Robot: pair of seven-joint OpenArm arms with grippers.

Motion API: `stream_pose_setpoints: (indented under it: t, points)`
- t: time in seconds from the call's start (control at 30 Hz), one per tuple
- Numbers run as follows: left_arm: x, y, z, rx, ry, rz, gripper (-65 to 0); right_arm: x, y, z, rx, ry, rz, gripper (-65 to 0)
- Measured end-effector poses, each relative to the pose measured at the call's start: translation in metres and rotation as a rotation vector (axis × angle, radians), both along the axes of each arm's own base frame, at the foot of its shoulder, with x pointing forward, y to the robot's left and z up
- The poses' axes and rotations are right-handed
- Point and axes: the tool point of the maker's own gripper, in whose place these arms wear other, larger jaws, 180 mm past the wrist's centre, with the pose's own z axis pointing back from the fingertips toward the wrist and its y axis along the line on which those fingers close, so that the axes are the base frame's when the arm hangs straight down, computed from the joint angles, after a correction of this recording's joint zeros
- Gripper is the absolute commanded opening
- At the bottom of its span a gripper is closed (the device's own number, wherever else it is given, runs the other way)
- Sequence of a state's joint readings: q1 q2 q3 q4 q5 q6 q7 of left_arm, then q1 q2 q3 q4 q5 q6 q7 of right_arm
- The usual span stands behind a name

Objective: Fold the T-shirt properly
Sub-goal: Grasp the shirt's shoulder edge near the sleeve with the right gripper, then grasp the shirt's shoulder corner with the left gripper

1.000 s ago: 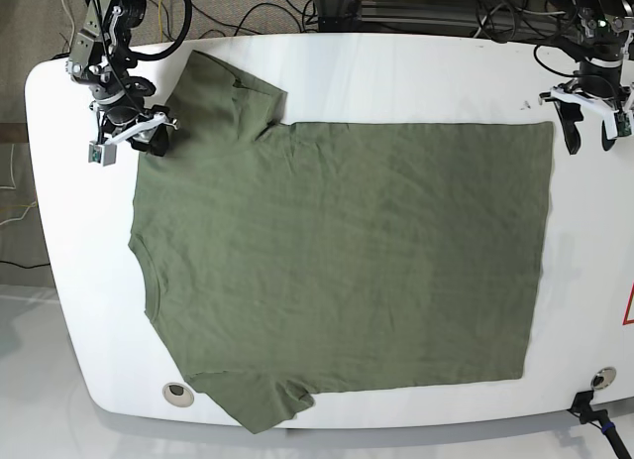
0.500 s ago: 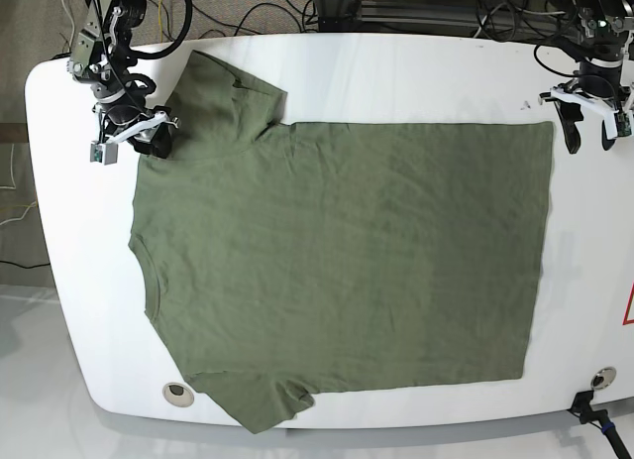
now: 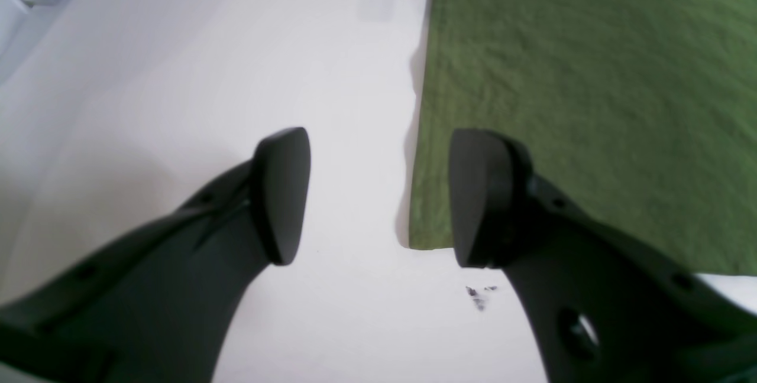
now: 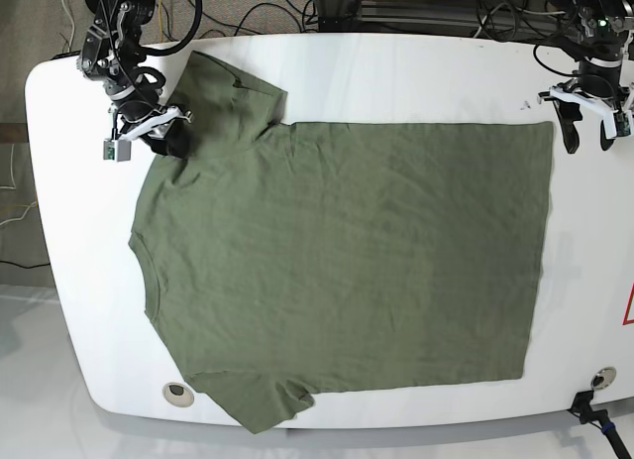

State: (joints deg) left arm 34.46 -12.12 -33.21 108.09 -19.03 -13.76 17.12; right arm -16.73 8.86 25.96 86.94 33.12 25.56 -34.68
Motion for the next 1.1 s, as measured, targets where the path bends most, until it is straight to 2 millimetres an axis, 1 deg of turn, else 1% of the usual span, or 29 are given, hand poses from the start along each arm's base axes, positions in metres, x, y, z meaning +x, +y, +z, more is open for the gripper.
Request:
stream_pose_setpoints:
  t: [0.13,0.2,0.23,0.27,0.37,0.53,0.6,0.67,0.77,0.87,0.97,1.1]
  points:
    - [-0.001,0.0,0.0,-0.002,0.001,0.0,-30.3,0.001,0.004,0.0,0.011,-0.003,-0.001,-43.5]
    - [-0.001,-0.001,-0.001,-0.003,0.003,-0.001,-30.2,0.001,0.005,0.001,0.012,-0.006,0.0,-45.1]
    - [-0.001,-0.002,-0.003,-0.007,0.011,-0.003,-30.2,0.001,0.006,0.001,0.013,-0.005,0.003,-47.5]
    - [-0.002,-0.002,-0.005,-0.012,0.019,-0.001,-30.1,0.002,0.006,0.0,0.01,-0.004,0.003,-51.2]
    - [-0.004,0.0,-0.01,-0.018,0.031,0.005,-30.3,0.001,0.008,-0.002,0.001,0.01,0.011,-64.5]
    - [-0.002,-0.002,-0.01,-0.023,0.028,0.005,-31.3,0.002,0.008,-0.003,-0.003,0.021,0.018,-65.0]
    - [-0.007,-0.004,-0.011,-0.025,0.031,0.006,-31.2,0.0,0.009,-0.002,0.008,0.019,0.014,-65.0]
    - [-0.012,-0.005,-0.016,-0.037,0.045,0.018,-31.2,-0.001,0.01,-0.003,0.01,0.021,0.017,-65.0]
    - [-0.01,-0.008,-0.013,-0.066,0.026,0.024,-31.3,-0.002,0.01,-0.002,0.008,0.021,0.019,-65.0]
    - [-0.011,-0.012,-0.016,-0.119,0.03,0.032,-31.5,-0.002,0.01,-0.002,0.006,0.021,0.021,-65.0]
    - [-0.009,-0.012,-0.016,-0.148,0.019,0.034,-31.8,-0.002,0.01,-0.002,0.003,0.023,0.023,-65.0]
    - [-0.011,-0.005,-0.029,-0.166,0.037,0.056,-31.9,-0.003,0.011,-0.002,-0.004,0.025,0.028,-65.0]
